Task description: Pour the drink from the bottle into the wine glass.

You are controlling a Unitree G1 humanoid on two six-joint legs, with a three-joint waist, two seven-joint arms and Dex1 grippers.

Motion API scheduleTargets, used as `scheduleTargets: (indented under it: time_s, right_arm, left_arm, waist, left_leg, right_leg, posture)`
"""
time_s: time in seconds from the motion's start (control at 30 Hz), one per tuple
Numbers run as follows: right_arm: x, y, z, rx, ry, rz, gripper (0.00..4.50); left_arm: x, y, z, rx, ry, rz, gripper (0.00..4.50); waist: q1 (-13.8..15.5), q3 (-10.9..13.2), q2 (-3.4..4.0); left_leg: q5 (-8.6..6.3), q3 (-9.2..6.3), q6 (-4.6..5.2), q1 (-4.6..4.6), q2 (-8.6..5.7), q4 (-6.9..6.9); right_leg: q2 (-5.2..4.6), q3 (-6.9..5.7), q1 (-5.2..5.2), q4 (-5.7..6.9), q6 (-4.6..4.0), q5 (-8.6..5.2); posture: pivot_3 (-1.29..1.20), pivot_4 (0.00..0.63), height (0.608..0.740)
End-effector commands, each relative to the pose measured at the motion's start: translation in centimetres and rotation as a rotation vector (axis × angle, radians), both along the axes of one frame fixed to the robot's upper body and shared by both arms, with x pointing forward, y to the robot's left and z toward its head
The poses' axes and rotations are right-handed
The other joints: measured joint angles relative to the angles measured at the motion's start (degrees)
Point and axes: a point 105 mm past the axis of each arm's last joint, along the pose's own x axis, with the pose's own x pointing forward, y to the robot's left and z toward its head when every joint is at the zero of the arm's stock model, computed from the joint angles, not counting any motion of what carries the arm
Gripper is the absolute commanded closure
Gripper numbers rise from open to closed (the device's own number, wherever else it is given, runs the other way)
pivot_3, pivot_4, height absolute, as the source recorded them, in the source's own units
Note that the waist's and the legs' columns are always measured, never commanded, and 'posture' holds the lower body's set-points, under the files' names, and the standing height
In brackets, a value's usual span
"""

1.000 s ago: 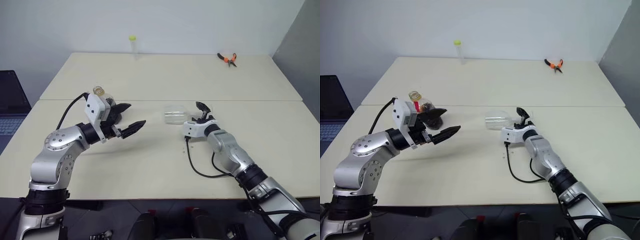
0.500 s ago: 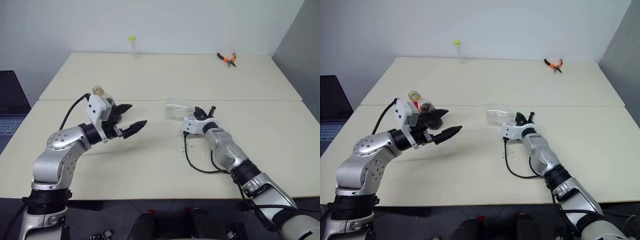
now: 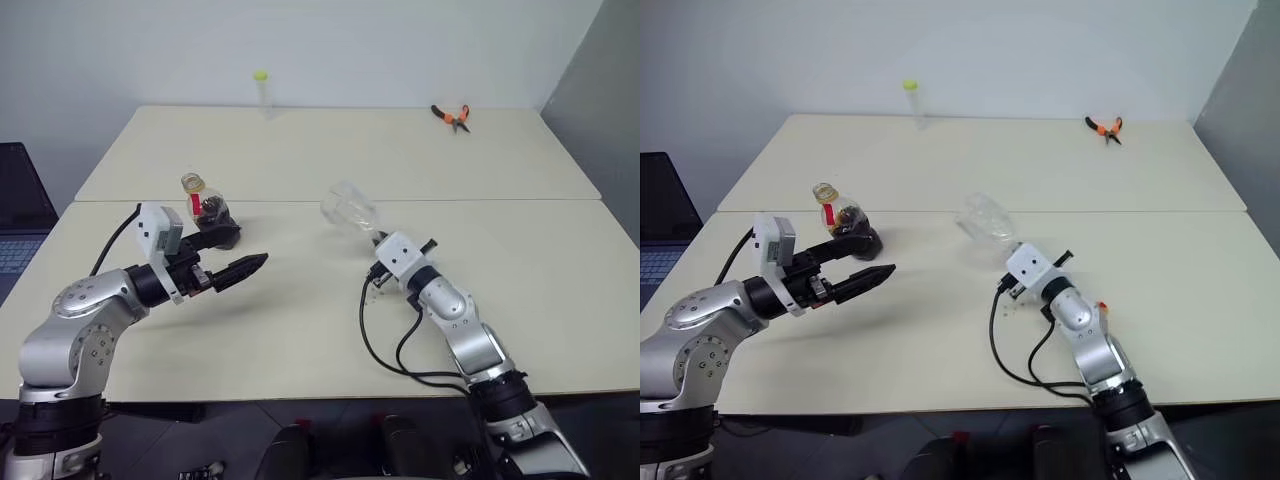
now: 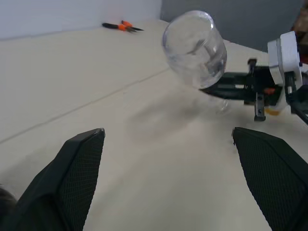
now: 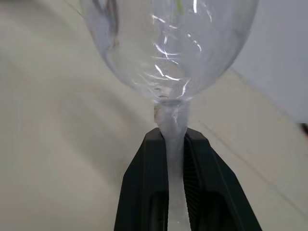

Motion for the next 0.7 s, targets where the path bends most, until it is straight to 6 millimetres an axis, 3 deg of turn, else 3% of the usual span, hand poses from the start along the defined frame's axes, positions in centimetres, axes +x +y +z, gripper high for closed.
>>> scheduleTargets:
  time_s: [0.03,0.2,0.33,0.47,0.7]
  right_arm:
    - [-0.2,1.3,2.7,0.244,-0.015,0.096,4.34]
    - [1.2,2.7,2.5,0.385,0.028,0.135,4.34]
    - [2.2,3.5,2.2,0.402,0.028,0.156,4.34]
    - [2.7,3.3,1.0,0.374,0.023,0.149,4.34]
    - [1.9,2.4,-0.3,0.355,0.037,0.171,4.34]
  left_arm:
    - [-1.1,0.2,1.0,0.023,-0.023,-0.042,0.00]
    - [-1.4,-0.3,0.5,0.059,-0.011,-0.076,0.00]
    - [-1.3,-0.8,0.5,0.062,-0.021,-0.091,0.00]
    - [-1.1,-1.3,0.8,0.061,-0.034,-0.102,0.00]
    - [-0.7,-1.7,0.9,0.066,-0.041,-0.113,0.00]
  waist:
    - [0.00,0.01,0.01]
    - [0.02,0.02,0.04]
    - [0.06,0.03,0.06]
    - [0.02,0.03,0.06]
    - [-0.05,0.04,0.06]
  left_leg:
    - [0.00,-0.02,0.00,0.04,0.01,-0.03]
    - [0.00,-0.03,-0.06,0.05,0.00,-0.03]
    - [0.01,-0.02,-0.13,0.04,-0.01,-0.03]
    - [0.02,-0.01,-0.16,0.05,0.01,-0.04]
    - [0.01,0.02,-0.15,0.05,0.01,-0.04]
  right_leg:
    - [0.01,-0.02,0.01,0.01,0.00,0.00]
    - [0.03,-0.02,0.02,-0.01,-0.04,-0.02]
    - [0.02,-0.02,0.01,-0.02,-0.04,-0.02]
    - [0.03,-0.02,-0.01,-0.01,-0.04,-0.02]
    - [0.03,0.01,-0.03,0.01,-0.04,-0.02]
  posture:
    - [0.00,0.150,0.740]
    - [0.00,0.150,0.740]
    - [0.00,0.150,0.740]
    - [0.00,0.150,0.740]
    - [0.00,0.150,0.740]
